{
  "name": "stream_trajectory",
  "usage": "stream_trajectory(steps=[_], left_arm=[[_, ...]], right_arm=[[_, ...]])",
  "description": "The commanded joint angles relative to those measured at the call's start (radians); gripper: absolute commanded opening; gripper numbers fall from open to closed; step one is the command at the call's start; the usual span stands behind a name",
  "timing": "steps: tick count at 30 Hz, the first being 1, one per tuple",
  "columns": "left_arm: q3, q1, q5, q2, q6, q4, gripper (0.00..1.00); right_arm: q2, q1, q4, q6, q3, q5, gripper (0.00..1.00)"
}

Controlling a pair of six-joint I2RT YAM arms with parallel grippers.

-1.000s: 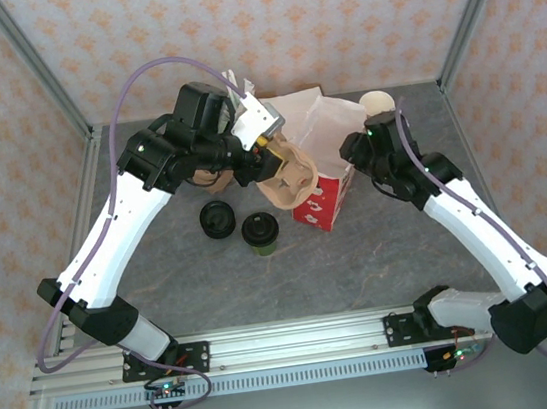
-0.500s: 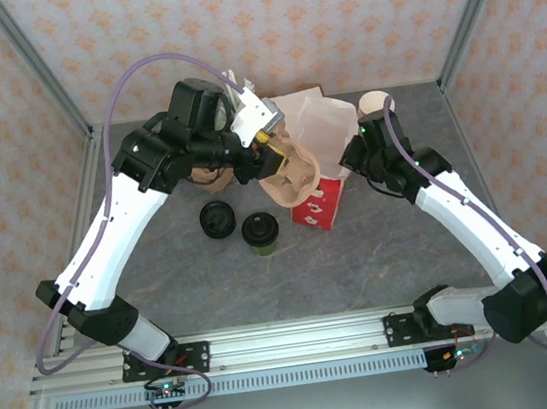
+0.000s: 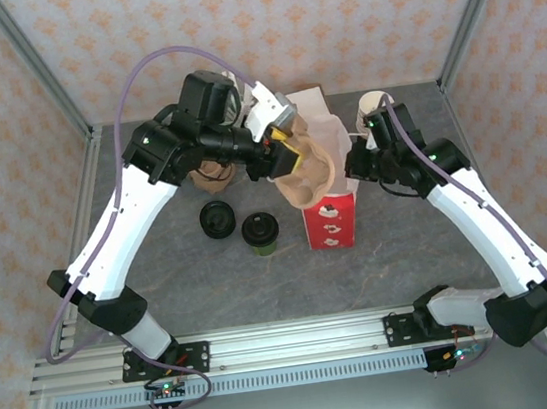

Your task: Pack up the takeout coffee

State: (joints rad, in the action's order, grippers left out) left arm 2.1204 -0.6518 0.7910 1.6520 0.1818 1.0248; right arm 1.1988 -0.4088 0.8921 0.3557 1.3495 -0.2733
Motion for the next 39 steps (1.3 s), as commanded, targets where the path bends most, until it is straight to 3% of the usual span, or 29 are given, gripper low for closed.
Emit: stream_trajectory(steps=[1, 8, 20, 32, 39], left_arm=[[0.027, -0.032, 0.077, 0.005, -0.004, 0.039, 0.35], [-0.004, -0.035, 0.129, 0.037, -0.003, 0.074, 0.36], [0.018, -0.053, 0.149, 0.138, 0.052, 0.193, 0.36], [0.088, -0.054, 0.098, 0.229, 0.109, 0.318, 0.36], [0.088, -0.054, 0.062, 0.247, 0.099, 0.310, 0.37]], right_arm=[[-0.063, 0.005, 0.107, -0.113, 0.022, -0.108, 0.04], [-0.133, 0.002, 0.139, -0.212, -0.004, -0.193, 0.04], [-0.150, 0.001, 0.146, -0.254, -0.033, -0.246, 0.03], [-0.153, -0.001, 0.149, -0.283, -0.036, -0.283, 0.01], [-0.160, -0.004, 0.153, -0.293, -0.044, -0.326, 0.01]])
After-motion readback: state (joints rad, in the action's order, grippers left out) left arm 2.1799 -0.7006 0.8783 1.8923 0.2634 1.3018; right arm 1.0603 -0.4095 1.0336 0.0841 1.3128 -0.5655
